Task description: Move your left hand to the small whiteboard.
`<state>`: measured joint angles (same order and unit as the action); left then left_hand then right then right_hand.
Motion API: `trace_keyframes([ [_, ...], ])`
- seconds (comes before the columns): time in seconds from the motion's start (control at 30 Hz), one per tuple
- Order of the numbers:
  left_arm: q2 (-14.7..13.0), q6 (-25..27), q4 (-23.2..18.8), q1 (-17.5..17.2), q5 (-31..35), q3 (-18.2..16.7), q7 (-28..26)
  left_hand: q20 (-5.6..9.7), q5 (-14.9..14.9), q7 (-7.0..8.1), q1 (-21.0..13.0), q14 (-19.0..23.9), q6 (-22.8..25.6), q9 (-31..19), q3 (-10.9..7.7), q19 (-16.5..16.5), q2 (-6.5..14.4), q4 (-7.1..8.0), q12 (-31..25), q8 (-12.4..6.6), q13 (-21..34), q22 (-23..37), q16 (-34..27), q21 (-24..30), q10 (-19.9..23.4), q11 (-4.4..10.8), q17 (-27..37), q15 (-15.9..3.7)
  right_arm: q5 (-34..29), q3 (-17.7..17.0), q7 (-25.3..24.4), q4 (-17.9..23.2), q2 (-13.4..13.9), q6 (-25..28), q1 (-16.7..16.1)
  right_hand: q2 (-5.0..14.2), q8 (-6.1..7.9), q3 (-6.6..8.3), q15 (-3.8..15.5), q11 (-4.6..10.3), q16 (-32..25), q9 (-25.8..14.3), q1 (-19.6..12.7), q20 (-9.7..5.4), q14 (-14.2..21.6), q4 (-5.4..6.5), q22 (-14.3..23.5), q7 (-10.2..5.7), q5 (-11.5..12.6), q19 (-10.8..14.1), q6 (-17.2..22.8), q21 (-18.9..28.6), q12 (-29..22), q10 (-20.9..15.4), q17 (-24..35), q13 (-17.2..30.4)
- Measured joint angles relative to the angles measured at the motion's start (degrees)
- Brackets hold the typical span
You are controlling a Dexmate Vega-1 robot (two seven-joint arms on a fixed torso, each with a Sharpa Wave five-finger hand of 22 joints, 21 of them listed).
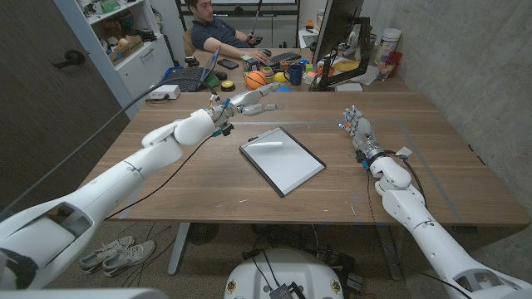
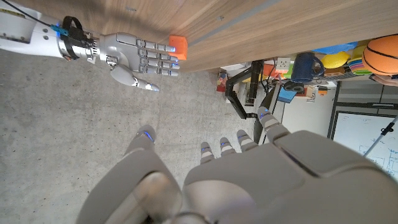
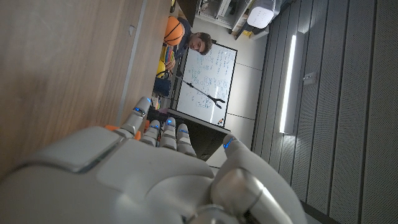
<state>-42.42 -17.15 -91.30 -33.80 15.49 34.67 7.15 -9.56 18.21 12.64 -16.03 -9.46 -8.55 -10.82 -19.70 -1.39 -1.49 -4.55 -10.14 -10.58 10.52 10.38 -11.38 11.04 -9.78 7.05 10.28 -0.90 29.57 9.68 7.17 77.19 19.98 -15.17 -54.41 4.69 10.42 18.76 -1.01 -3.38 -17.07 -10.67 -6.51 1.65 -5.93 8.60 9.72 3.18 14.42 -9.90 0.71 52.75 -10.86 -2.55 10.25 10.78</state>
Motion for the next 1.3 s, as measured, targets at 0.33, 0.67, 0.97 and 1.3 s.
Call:
trace_keyframes([
  [0.33,-0.4,3.2,-1.3,0.8,1.8,1.1,4.3,-2.09,0.0,-0.04,-1.5,-0.4,-1.2,0.0,1.49,0.3,-2.7,-1.48,0.0,0.0,0.0,0.0,0.0,0.0,-0.1,-0.52,0.0,1.77,0.2,-0.2,0.0,0.2,0.0,-0.1,-0.4,-0.22,0.0,-0.01,0.0,0.0,0.0,0.0,0.2,0.0,0.0,0.01,0.0,0.0,0.0,0.0,0.0,-0.2,0.0,0.0,0.0,0.0],
  [0.67,-0.9,5.1,-3.0,2.4,3.3,3.0,7.2,-2.55,0.0,-0.05,-3.2,-0.5,-1.2,0.0,2.82,-0.1,-4.8,-2.81,0.0,0.0,0.0,0.0,-0.3,0.0,0.0,-1.07,0.0,3.28,0.5,-0.3,0.1,0.3,0.1,-0.2,-0.7,-0.53,0.0,-0.51,0.0,0.0,0.3,0.0,0.5,0.0,0.0,0.04,0.0,0.21,0.2,0.0,-0.2,-0.4,0.0,0.0,0.0,0.0],
  [0.97,-0.7,7.7,-3.5,3.9,4.5,4.8,12.1,-2.55,0.3,-0.05,-4.1,-0.4,-1.2,0.0,3.76,-0.1,-5.9,-3.27,0.0,0.0,0.0,0.0,-0.3,0.0,-0.2,-1.24,0.0,5.2,0.5,-0.4,0.1,0.4,0.1,-0.3,-0.8,-0.75,0.0,-0.9,-0.94,-0.31,0.3,0.0,0.8,0.21,0.5,-0.04,0.0,0.41,0.2,0.2,-0.4,-0.8,0.0,-0.3,0.0,0.0],
  [1.3,-0.4,8.7,-4.0,5.2,5.0,6.3,14.0,-2.85,0.7,-0.05,-4.6,-0.2,-1.2,0.0,4.79,0.2,-6.9,-3.35,0.0,0.0,0.0,0.0,-0.3,0.0,0.1,-1.54,0.0,6.53,0.6,-0.4,0.1,0.4,0.1,-0.3,-0.8,-0.68,0.0,-1.12,-0.94,-0.31,0.6,0.0,1.3,0.2,0.5,0.18,0.0,0.72,0.4,0.2,-0.1,-1.1,0.0,-0.3,0.0,0.0],
])
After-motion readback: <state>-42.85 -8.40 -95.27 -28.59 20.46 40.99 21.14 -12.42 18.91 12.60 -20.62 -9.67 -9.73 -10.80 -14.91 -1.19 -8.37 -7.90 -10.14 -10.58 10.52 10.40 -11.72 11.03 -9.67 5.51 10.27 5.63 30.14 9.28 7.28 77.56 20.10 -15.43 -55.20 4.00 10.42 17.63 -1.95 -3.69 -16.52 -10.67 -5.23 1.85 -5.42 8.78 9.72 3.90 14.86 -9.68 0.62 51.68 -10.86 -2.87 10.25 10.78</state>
